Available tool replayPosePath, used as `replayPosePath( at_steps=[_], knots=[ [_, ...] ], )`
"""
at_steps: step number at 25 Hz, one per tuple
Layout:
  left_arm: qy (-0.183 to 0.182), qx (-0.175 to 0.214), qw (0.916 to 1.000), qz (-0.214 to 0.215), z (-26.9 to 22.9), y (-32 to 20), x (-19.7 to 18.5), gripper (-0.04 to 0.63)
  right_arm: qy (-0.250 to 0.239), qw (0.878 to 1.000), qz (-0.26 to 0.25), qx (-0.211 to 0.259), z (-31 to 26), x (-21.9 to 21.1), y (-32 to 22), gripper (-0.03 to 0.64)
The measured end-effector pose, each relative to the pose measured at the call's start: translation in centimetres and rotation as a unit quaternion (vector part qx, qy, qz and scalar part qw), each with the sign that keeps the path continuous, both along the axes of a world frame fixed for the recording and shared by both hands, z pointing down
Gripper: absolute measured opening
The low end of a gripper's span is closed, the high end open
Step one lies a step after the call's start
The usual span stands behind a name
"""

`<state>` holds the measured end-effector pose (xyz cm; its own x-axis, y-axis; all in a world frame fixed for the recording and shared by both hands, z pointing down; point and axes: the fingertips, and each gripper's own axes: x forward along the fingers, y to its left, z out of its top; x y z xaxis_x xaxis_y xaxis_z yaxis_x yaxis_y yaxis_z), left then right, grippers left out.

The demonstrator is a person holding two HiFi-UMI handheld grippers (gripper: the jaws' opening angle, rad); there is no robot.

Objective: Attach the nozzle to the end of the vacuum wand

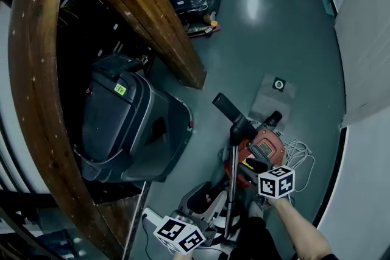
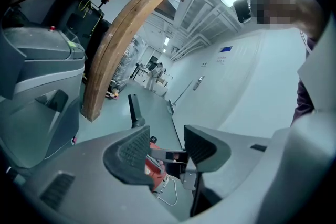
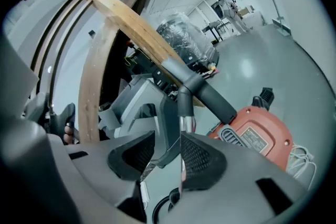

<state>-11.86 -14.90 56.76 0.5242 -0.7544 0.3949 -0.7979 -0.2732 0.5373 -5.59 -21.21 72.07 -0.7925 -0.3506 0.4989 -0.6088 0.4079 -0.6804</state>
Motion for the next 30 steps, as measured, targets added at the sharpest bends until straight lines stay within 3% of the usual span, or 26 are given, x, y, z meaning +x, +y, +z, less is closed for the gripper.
replayPosePath(
  at_steps=[9, 17, 21, 30],
  knots=[
    [-0.005, 0.041, 0.999, 0.018, -8.5, 1.7, 1.6, 0.122, -0.056, 0.991, 0.03, 0.117, -18.5, 1.6, 3.5, 0.043],
    [-0.025, 0.128, 0.9907, 0.04, -19.7, 4.3, 3.9, 0.04, -0.09, 0.973, 0.051, 0.207, -33.4, 3.2, 8.1, 0.026],
    [-0.024, 0.154, 0.9872, 0.035, -23.9, 7.1, 4.0, 0.006, -0.101, 0.965, 0.051, 0.238, -38.5, 2.8, 11.6, 0.02],
    [-0.036, 0.204, 0.9782, 0.019, -30.2, 12.1, 3.5, 0.005, -0.102, 0.949, 0.035, 0.295, -45.3, 2.2, 17.5, 0.018]
  ],
)
